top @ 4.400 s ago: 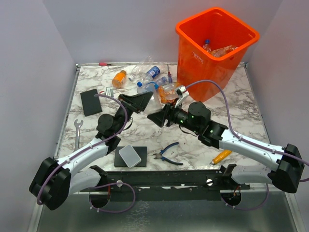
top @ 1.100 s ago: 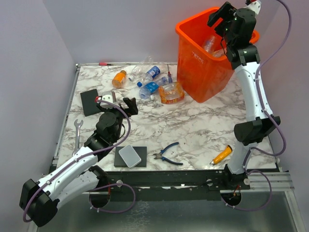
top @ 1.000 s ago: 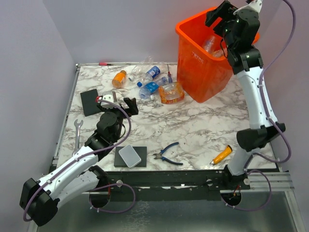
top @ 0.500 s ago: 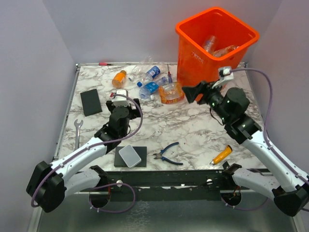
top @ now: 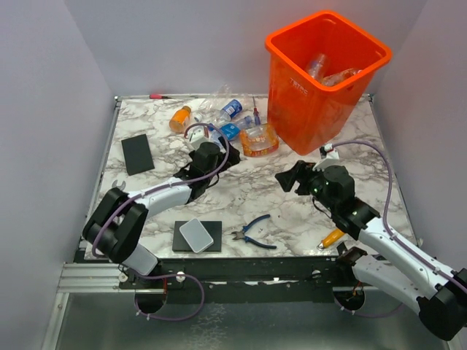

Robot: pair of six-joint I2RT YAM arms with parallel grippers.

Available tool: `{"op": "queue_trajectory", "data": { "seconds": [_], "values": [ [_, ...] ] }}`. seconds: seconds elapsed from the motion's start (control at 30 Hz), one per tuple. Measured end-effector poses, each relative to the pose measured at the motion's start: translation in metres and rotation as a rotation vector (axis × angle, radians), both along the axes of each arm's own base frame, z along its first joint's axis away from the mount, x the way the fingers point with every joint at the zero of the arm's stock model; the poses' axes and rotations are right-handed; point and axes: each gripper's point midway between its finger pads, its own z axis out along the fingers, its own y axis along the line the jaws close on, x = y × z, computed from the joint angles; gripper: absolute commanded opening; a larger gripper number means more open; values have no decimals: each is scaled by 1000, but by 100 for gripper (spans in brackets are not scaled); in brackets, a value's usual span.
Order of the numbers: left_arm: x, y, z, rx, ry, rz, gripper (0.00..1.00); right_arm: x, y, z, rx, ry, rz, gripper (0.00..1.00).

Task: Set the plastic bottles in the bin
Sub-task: Pick up the plastic bottle at the center of the board.

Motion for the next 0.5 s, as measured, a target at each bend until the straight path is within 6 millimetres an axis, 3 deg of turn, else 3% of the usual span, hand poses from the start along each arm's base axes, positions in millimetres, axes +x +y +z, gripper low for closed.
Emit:
{"op": "queue_trajectory", "data": {
  "seconds": [0.13, 0.3, 0.5],
  "values": [
    [17, -22, -4, -204, 27, 77, 97, 2, -4, 3, 10, -5, -31, 80],
    [36, -58, -13, -336, 52, 128, 94, 0, -7, 4, 26, -9, -47, 80],
    [57, -75, -40, -383, 78, 208, 91, -6, -15, 14, 41, -36, -66, 80]
  ]
}}
